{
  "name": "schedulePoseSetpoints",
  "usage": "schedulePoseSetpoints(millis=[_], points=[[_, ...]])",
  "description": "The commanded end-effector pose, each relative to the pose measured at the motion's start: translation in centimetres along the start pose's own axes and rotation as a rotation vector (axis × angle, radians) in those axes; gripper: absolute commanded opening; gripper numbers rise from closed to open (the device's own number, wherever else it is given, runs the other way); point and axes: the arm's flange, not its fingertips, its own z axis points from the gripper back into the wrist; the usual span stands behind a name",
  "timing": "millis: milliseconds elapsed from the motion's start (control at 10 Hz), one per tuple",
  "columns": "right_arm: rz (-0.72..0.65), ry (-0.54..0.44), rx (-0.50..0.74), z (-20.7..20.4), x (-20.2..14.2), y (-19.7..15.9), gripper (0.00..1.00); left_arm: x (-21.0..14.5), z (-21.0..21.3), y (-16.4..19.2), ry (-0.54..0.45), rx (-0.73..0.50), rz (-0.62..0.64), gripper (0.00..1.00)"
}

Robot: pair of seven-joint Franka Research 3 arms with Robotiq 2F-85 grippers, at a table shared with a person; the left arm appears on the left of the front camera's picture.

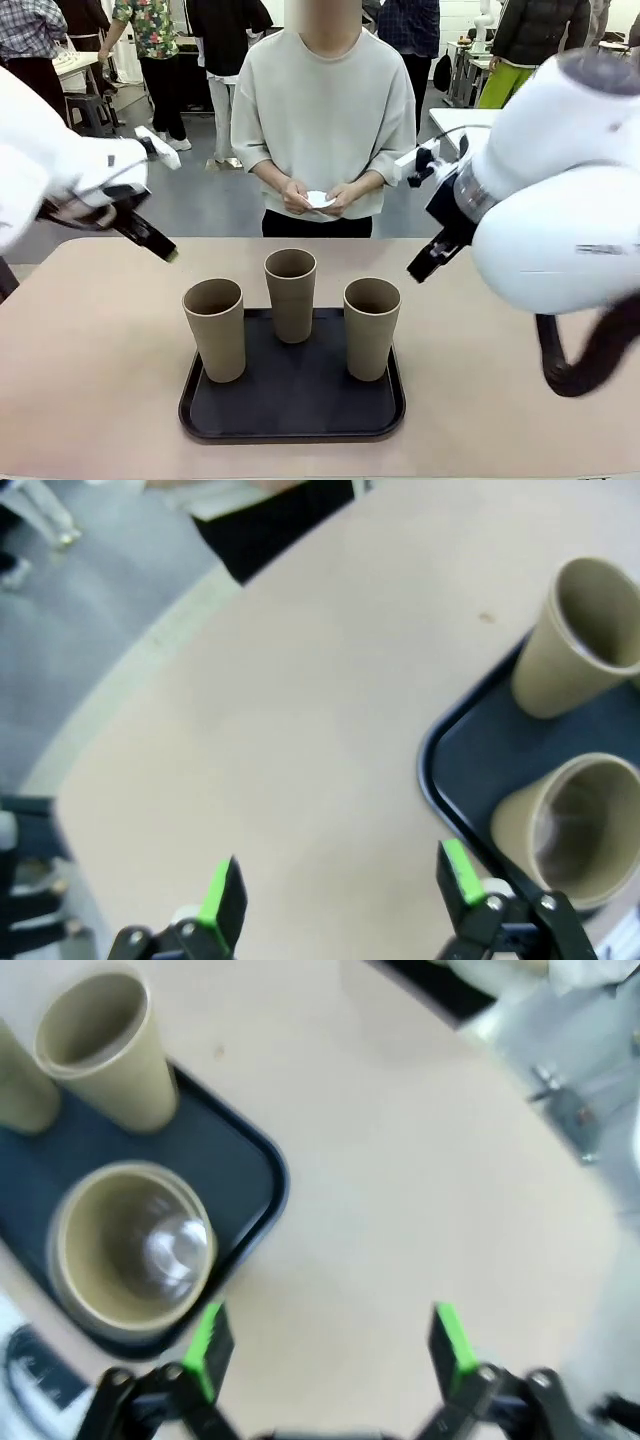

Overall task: Place coasters on the table and set cups on them.
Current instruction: Pick up one Reusable plastic cup and place it on a coaster set by the human.

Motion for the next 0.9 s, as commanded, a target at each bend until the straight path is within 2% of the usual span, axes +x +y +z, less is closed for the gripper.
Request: schedulePoseSetpoints(millis=[0, 200, 300, 400, 500, 800], points=[[0.023, 0.106, -0.067, 6.1, -3.9, 3.1, 1.0, -6.5, 7.5, -2.2, 0.082, -0.001, -0.031, 1.0], [0.017, 0.15, -0.079, 8.2, -7.3, 4.5, 1.0, -9.2, 9.5, -2.6, 0.144, -0.109, -0.034, 1.0], [-0.026, 0.163, -0.052, 8.4, -10.0, 4.7, 1.0, -11.7, 9.8, -3.9, 0.179, -0.138, -0.002, 1.0], [-0.039, 0.167, -0.044, 7.0, -10.4, 3.9, 1.0, -11.7, 9.2, -3.8, 0.175, -0.143, 0.004, 1.0], [0.014, 0.155, -0.072, 9.9, -5.4, 4.0, 1.0, -4.5, 11.4, -1.5, 0.157, -0.084, -0.034, 1.0], [0.014, 0.155, -0.072, 9.9, -5.4, 4.0, 1.0, -4.5, 11.4, -1.5, 0.157, -0.084, -0.034, 1.0]])
